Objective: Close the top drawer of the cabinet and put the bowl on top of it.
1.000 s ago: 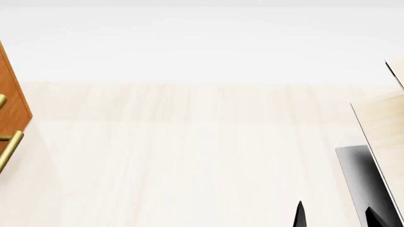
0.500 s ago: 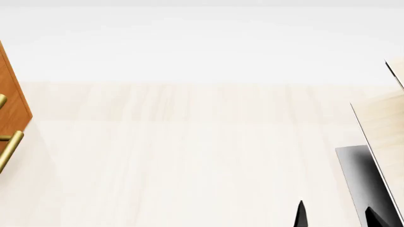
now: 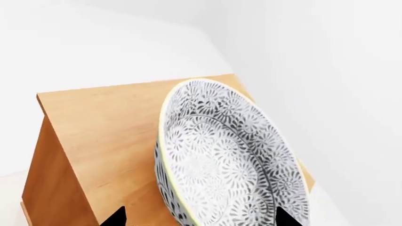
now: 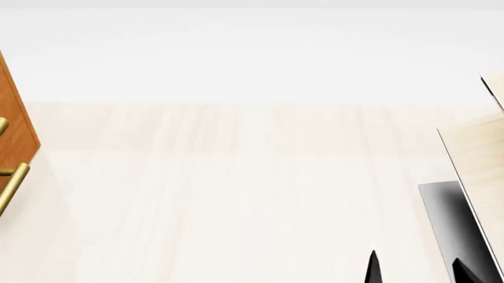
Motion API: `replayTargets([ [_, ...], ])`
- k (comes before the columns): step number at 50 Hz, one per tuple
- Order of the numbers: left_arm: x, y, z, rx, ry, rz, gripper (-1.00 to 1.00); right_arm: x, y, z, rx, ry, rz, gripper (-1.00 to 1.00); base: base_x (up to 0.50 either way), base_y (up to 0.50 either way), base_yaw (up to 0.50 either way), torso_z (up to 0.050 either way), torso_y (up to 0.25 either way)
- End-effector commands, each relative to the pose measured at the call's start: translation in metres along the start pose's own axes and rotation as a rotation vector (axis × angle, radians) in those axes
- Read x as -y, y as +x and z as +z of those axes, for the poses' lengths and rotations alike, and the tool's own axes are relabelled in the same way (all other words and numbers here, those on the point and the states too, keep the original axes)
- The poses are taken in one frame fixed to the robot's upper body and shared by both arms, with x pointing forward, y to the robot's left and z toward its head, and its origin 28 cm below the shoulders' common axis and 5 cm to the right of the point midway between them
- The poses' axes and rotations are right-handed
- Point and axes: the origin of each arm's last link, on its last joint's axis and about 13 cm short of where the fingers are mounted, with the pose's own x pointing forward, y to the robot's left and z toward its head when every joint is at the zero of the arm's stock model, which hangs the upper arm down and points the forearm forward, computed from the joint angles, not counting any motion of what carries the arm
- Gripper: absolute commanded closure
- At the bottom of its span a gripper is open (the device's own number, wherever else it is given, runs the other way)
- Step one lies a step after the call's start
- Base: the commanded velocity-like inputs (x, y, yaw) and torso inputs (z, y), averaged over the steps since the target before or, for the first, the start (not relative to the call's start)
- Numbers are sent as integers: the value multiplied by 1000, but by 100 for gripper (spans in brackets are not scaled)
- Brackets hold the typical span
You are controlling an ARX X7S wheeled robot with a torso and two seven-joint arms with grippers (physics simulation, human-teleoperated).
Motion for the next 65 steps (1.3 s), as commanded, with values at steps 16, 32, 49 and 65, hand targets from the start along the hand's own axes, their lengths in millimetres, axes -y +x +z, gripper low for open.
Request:
replayTargets([
  [16, -5, -24, -2, 31, 91, -72, -100, 0, -1, -1, 1, 4, 3, -100, 0, 0, 0, 0, 0],
  [32, -7, -49, 0, 85, 152, -131, -100, -1, -2, 1, 3, 6, 11, -100, 0, 0, 0, 0, 0],
  [49, -20, -68, -8, 137, 252, -144, -100, 0, -3, 2, 9, 4, 12, -100, 0, 0, 0, 0, 0],
  [65, -24, -91, -30, 190, 405, -223, -100, 1, -2, -1, 4, 11, 10, -100, 0, 0, 0, 0, 0],
])
